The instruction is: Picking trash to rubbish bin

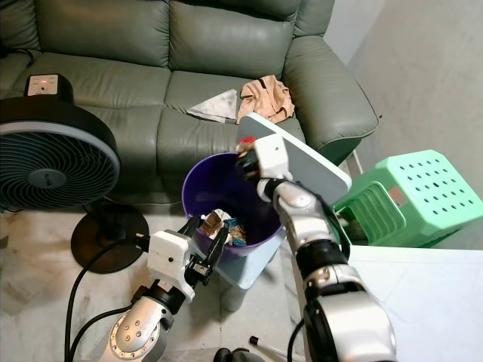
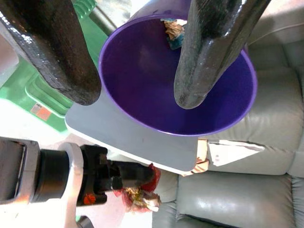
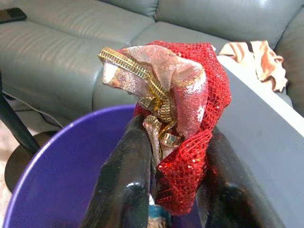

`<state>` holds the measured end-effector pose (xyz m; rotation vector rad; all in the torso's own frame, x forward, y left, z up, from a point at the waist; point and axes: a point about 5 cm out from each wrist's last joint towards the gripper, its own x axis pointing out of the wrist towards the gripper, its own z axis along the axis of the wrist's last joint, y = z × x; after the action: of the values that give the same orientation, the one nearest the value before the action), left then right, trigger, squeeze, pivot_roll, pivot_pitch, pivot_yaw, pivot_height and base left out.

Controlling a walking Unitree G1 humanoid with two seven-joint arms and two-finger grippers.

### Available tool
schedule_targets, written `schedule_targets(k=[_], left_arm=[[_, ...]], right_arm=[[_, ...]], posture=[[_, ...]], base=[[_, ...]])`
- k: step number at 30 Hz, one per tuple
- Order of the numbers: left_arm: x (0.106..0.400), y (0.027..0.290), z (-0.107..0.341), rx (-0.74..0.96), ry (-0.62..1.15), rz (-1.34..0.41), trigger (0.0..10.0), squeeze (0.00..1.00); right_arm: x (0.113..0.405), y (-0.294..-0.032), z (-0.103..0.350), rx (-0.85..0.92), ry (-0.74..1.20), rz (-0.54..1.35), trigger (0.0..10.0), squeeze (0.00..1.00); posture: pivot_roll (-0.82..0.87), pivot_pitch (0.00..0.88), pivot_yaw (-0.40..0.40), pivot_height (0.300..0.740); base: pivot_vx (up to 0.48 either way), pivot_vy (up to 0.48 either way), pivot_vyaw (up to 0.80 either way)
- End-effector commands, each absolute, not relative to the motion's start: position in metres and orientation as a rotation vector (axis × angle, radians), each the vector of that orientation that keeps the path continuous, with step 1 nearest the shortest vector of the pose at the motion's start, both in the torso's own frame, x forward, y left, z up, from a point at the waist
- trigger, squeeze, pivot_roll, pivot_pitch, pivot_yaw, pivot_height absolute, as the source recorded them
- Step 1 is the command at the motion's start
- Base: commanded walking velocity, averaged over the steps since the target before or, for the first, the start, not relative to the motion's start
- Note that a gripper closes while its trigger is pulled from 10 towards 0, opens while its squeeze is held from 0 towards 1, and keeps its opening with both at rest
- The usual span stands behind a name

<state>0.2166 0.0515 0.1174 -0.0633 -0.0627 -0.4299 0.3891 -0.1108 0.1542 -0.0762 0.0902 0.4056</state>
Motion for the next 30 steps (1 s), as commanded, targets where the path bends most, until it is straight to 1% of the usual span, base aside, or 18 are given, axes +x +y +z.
schedule_targets(k=[1, 7, 12, 15, 19, 27, 28, 29, 30], left_arm=[[0.212, 0.032, 0.127, -0.150, -0.074, -0.451, 10.0, 0.00], [0.214, 0.035, 0.127, -0.142, -0.071, -0.443, 10.0, 0.00], [0.219, 0.037, 0.131, -0.139, -0.086, -0.437, 10.0, 0.00], [0.222, 0.039, 0.131, -0.141, -0.089, -0.437, 10.0, 0.00], [0.226, 0.041, 0.134, -0.133, -0.110, -0.439, 10.0, 0.00], [0.235, 0.044, 0.136, -0.114, -0.130, -0.438, 10.0, 0.00], [0.239, 0.046, 0.139, -0.109, -0.145, -0.434, 10.0, 0.00], [0.242, 0.047, 0.141, -0.107, -0.155, -0.430, 10.0, 0.00], [0.247, 0.051, 0.145, -0.112, -0.171, -0.421, 10.0, 0.00]], right_arm=[[0.388, -0.117, 0.148, -0.076, 0.114, 0.392, 10.0, 1.00], [0.389, -0.117, 0.151, -0.052, 0.098, 0.388, 10.0, 1.00], [0.388, -0.116, 0.155, -0.004, 0.076, 0.466, 10.0, 1.00], [0.389, -0.118, 0.158, -0.017, 0.058, 0.460, 10.0, 1.00], [0.390, -0.119, 0.164, 0.018, 0.022, 0.498, 10.0, 1.00], [0.390, -0.121, 0.168, 0.005, -0.006, 0.523, 10.0, 1.00], [0.390, -0.122, 0.172, 0.018, -0.035, 0.543, 10.0, 1.00], [0.390, -0.123, 0.175, 0.028, -0.056, 0.559, 10.0, 1.00], [0.387, -0.125, 0.182, 0.045, -0.132, 0.591, 10.0, 1.00]], posture=[[0.21, 0.273, -0.204, 0.740], [0.20, 0.265, -0.200, 0.740], [0.20, 0.259, -0.197, 0.740], [0.20, 0.251, -0.195, 0.740], [0.21, 0.235, -0.190, 0.740], [0.21, 0.206, -0.181, 0.740], [0.21, 0.186, -0.175, 0.740], [0.21, 0.186, -0.175, 0.740], [0.21, 0.168, -0.168, 0.740]], base=[[0.000, 0.000, 0.00], [0.000, 0.000, 0.00], [0.000, 0.000, 0.00], [0.000, 0.000, 0.00], [0.000, 0.000, 0.00], [0.000, 0.000, 0.00], [0.000, 0.000, 0.00], [0.000, 0.000, 0.00], [0.000, 0.000, 0.00]])
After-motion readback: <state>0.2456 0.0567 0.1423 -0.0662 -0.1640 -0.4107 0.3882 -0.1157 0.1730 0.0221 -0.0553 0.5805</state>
